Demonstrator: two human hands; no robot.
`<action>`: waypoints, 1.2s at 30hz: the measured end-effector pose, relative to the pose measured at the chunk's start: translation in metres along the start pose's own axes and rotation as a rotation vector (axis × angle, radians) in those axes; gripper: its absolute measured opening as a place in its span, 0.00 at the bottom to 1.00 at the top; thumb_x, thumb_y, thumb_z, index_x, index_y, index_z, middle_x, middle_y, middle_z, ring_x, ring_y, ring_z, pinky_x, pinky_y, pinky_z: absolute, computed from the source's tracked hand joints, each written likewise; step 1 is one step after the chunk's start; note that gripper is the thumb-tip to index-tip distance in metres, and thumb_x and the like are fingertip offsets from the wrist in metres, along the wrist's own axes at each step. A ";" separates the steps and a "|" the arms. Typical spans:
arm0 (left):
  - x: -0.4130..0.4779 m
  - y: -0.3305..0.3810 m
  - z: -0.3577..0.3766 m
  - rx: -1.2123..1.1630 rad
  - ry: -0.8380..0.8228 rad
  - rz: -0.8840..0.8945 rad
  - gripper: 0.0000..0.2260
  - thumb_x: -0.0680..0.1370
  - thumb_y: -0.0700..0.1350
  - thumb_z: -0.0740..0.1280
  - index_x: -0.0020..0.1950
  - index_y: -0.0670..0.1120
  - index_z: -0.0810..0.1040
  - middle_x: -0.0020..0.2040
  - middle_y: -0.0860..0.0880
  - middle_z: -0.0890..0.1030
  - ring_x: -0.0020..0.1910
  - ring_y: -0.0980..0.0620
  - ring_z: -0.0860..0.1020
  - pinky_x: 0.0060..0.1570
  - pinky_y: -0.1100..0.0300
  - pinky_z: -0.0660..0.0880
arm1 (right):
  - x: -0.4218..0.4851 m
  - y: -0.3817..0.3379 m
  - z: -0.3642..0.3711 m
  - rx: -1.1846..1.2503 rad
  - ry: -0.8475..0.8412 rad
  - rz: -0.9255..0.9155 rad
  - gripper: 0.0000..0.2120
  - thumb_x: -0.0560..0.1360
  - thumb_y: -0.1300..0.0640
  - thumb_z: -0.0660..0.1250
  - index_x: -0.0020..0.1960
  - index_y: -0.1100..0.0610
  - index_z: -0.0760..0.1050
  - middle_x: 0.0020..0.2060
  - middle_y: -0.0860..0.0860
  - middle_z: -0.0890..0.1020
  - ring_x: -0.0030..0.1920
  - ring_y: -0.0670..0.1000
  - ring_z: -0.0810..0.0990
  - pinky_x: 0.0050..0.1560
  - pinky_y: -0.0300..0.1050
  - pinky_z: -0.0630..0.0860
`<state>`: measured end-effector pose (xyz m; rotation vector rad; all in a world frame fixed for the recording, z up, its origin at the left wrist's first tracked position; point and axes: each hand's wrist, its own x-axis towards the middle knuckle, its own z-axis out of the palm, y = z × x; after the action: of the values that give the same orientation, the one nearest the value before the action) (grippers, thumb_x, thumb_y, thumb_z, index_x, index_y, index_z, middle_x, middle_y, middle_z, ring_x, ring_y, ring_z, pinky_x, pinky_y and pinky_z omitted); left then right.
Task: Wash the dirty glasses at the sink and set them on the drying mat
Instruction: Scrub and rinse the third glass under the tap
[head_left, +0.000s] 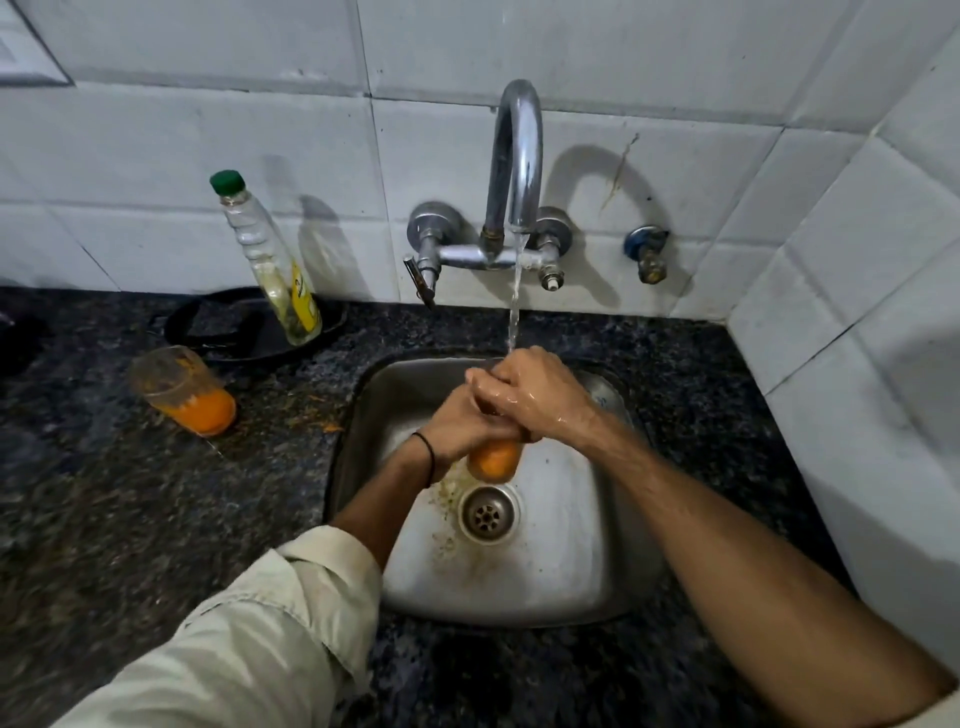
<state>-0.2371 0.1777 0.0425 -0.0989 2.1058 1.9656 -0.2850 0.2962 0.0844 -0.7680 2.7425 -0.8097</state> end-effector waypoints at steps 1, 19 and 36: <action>0.000 -0.001 -0.001 -0.009 -0.023 0.002 0.19 0.70 0.37 0.76 0.58 0.50 0.77 0.54 0.48 0.82 0.55 0.51 0.81 0.55 0.56 0.77 | -0.001 0.001 -0.002 0.027 -0.040 -0.011 0.24 0.81 0.46 0.61 0.29 0.53 0.75 0.25 0.50 0.75 0.27 0.47 0.73 0.33 0.42 0.69; 0.014 -0.026 0.009 0.123 0.386 0.276 0.20 0.67 0.43 0.71 0.59 0.46 0.77 0.52 0.53 0.82 0.53 0.60 0.80 0.56 0.62 0.77 | -0.013 0.001 0.008 -0.265 -0.272 -0.099 0.17 0.78 0.61 0.60 0.65 0.49 0.76 0.60 0.52 0.80 0.61 0.53 0.77 0.66 0.52 0.69; 0.009 -0.034 0.011 0.258 0.544 0.254 0.18 0.70 0.50 0.67 0.59 0.50 0.76 0.54 0.52 0.81 0.55 0.55 0.79 0.57 0.57 0.77 | -0.005 -0.006 0.017 0.080 -0.301 0.045 0.12 0.78 0.64 0.61 0.59 0.57 0.78 0.50 0.49 0.79 0.48 0.47 0.77 0.47 0.43 0.72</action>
<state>-0.2369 0.1873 0.0066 -0.3707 2.8249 1.9369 -0.2730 0.2865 0.0735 -0.7425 2.4382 -0.7238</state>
